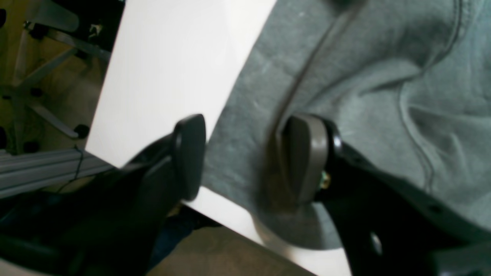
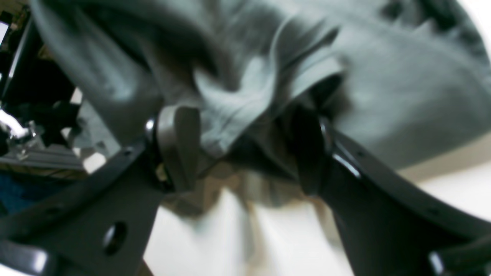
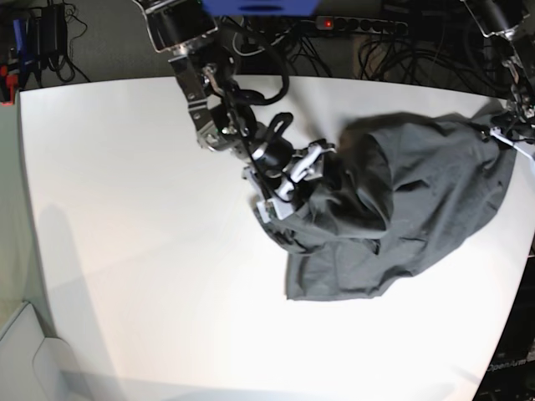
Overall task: Layout the t-shirt on the table in an organized manner, then fold the t-shirt properly
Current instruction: 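Drag the fabric outward with the right gripper, spreading the shirt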
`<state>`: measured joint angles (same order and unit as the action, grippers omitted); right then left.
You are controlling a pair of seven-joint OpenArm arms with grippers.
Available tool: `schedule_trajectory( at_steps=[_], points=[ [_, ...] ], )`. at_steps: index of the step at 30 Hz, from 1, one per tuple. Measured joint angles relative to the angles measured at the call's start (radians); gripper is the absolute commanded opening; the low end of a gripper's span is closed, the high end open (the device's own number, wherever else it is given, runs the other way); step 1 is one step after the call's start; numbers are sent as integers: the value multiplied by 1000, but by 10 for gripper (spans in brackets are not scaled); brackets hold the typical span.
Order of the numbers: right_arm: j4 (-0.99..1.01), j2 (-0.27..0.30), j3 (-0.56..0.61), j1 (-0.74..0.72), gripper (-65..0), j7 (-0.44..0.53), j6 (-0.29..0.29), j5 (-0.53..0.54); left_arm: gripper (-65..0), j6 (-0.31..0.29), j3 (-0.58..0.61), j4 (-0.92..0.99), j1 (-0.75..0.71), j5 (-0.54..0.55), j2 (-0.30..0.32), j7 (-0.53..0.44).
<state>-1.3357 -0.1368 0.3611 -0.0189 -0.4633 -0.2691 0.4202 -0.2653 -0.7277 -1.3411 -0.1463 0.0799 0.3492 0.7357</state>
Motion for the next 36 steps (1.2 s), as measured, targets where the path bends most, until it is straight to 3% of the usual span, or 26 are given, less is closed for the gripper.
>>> schedule_trajectory(
  at_steps=[4, 9, 10, 12, 16, 26, 36],
  points=[
    [5, -11, 1, -6, -340, 2, 0, 0, -316, 0, 0, 0, 0, 0, 0, 0],
    [5, -10, 3, -6, -621, 1, 0, 0, -316, 0, 0, 0, 0, 0, 0, 0],
    [2, -10, 3, -6, -650, -3, 0, 0, -316, 0, 0, 0, 0, 0, 0, 0],
    [-6, -10, 3, -5, -649, -11, 0, 0, -316, 0, 0, 0, 2, 0, 0, 0],
    [-129, 60, -1, 58, -650, -6, -3, 2, -316, 0, 0, 0, 5, 0, 0, 1],
    [-512, 309, -7, 272, -650, -6, -6, 3, -316, 1, -2, 0, 50, 0, 25, -1],
    [-562, 359, -229, 454, -650, -16, -11, 4, -316, 0, -2, -50, 56, 11, 24, -6]
  ],
)
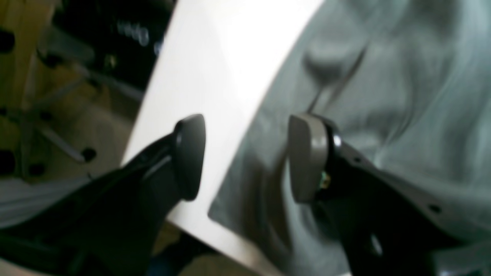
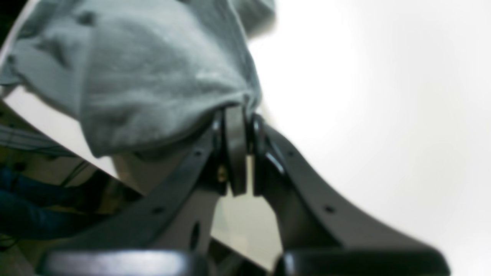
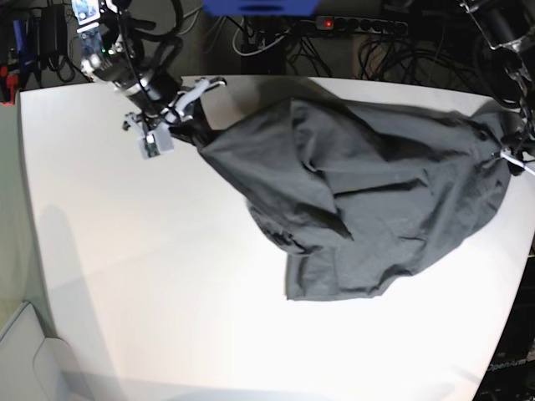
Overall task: Layout the t-shirt on the table in an organized manner, then fold the t-shirt properly
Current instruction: 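Drag the fabric outward with the right gripper, spreading the shirt, then grasp the shirt edge with the left gripper and pull it taut against the right gripper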
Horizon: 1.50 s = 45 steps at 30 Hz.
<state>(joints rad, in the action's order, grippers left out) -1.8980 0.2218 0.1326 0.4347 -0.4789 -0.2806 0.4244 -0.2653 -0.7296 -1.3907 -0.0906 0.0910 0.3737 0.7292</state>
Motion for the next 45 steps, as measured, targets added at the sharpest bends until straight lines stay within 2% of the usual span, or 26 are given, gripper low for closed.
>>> schedule_trajectory(
  at_steps=[3, 13, 19, 26, 30, 33, 35, 39, 40, 42, 45],
  points=[
    [0, 19, -63, 15, -650, 1, -3, 2, -316, 0, 0, 0, -1, 0, 0, 8],
    [-38, 16, -372, 110, -650, 4, -4, 0, -316, 0, 0, 8, 7, 0, -2, 7],
    [-40, 8, -422, 117, -650, 2, -4, 0, -316, 0, -2, -19, 6, 4, -11, 23],
    [-39, -8, -420, 129, -650, -2, -4, -1, -316, 4, 0, -228, 6, 192, -25, 34],
    [-39, -10, -420, 126, -650, 4, -4, -1, -316, 9, 84, -283, 66, 275, -54, 141],
    [-39, -18, -420, 127, -650, 5, -4, -1, -318, 2, 239, -286, 140, 298, -61, 169],
    [-39, -19, -420, 127, -650, 4, -4, -1, -376, 15, 351, -261, 182, 288, -87, 151],
    [-39, -20, -419, 127, -650, 1, -4, -1, -650, 5, 517, -104, 254, 293, -174, 154],
    [-39, -19, -419, 127, -650, 5, -4, -1, -650, 6, 528, -48, 286, 296, -196, 148],
    [-39, -19, -420, 124, -650, -3, -4, -5, -608, 10, 537, 63, 350, 256, -227, 132],
    [-39, -20, -420, 103, -650, 2, -4, -5, -631, 19, 536, 221, 429, 151, -288, 84]
  ],
)
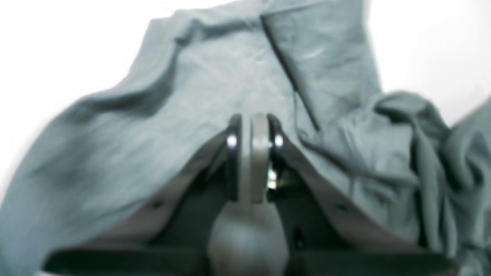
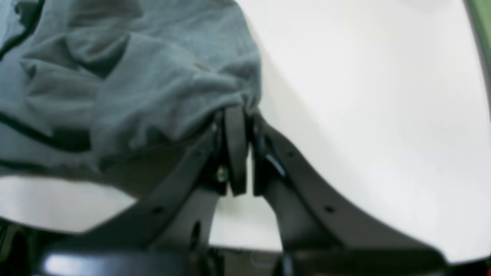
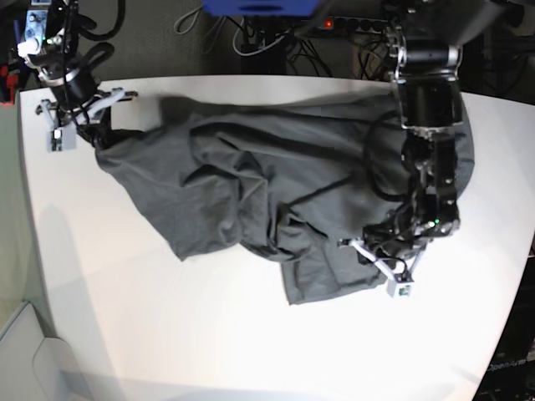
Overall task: Layout the t-shirt on the table in an organized manner, then fold the t-shirt properly
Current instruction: 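Grasp the shirt edge with the left gripper and pull it taut against the right gripper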
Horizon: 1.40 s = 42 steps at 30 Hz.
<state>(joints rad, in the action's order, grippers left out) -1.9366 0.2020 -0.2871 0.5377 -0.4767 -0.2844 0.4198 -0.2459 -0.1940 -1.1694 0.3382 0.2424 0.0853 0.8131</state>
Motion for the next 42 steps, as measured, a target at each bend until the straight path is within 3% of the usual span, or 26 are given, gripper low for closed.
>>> schedule_trajectory(
  at_steps=[4, 5, 6, 11, 13, 15, 18, 23, 26, 42],
  points=[
    [0, 0, 1, -1, -650, -3, 0, 0, -645, -7, 16, 219, 48, -177, -48, -162],
    [0, 0, -2, -2, -650, -6, 0, 0, -645, -15, 14, 258, 57, -193, -48, -240],
    [0, 1, -5, -2, -650, -3, 0, 0, -645, -20, 11, 301, 74, -216, -46, -257],
    [0, 3, -39, -11, -650, -8, -5, 8, -645, -54, -48, 414, 106, -206, 14, -372],
    [10, 0, -93, -31, -650, -18, -3, 5, -645, -50, -112, 419, 98, -208, 60, -378],
    [29, -1, -138, -84, -650, -113, 8, -3, -645, -24, -163, 415, 89, -222, 108, -365],
    [32, -5, -209, -174, -650, -248, -12, 17, -645, -37, -204, 412, 64, -215, 155, -373],
    [30, -4, -242, -288, -650, -449, -10, 15, -645, -38, -206, 409, 50, -214, 164, -378],
    [30, -5, -243, -293, -650, -487, -9, 14, -645, -39, -206, 409, 48, -212, 164, -381],
    [30, 29, -201, -251, -650, -482, -8, 8, -645, -39, -204, 409, 50, -214, 164, -377]
  ],
)
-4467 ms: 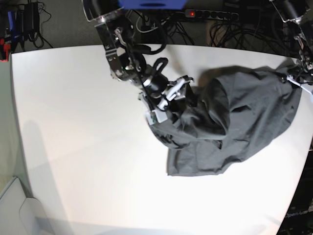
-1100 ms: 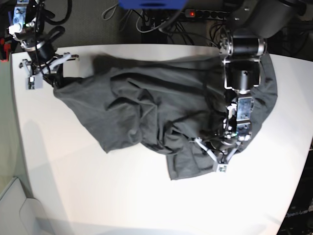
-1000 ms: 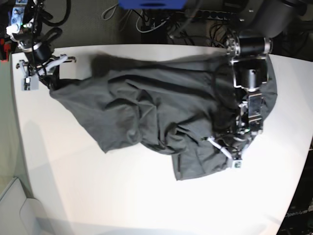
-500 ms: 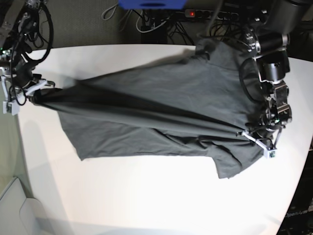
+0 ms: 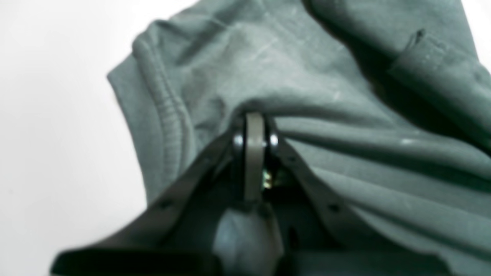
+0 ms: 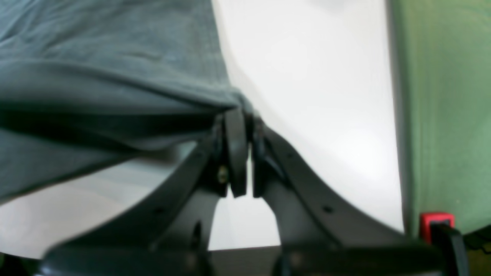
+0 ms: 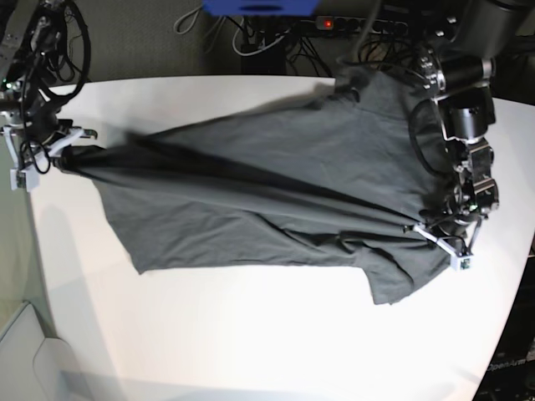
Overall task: Layout the t-shirt on the table in an organized manner, then fold the t-shirt properly
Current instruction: 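Grasp the shirt edge with the left gripper and pull it taut against the right gripper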
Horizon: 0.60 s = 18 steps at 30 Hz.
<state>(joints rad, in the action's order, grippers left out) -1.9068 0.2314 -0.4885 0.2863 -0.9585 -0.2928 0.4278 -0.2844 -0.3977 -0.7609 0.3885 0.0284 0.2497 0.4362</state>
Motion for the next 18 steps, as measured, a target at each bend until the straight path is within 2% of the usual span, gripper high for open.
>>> schedule_trajectory(
  at_steps=[2, 5, 7, 12, 18],
  points=[
    [-1, 2, 1, 3, -650, -32, 0, 0, -645, 0, 0, 0, 0, 0, 0, 0],
    [-1, 13, 8, 14, -650, -135, 0, 3, -645, 0, 0, 0, 0, 0, 0, 0],
    [-1, 24, 50, 12, -650, -155, 0, -4, -645, 0, 0, 0, 0, -2, 0, 0],
    [-2, 15, 74, 11, -650, -154, 0, -3, -645, 0, 0, -4, 0, -2, 0, 1],
    [-2, 6, 70, -6, -650, -165, 1, -1, -645, 9, 3, -77, -22, -27, 0, 53]
  ],
)
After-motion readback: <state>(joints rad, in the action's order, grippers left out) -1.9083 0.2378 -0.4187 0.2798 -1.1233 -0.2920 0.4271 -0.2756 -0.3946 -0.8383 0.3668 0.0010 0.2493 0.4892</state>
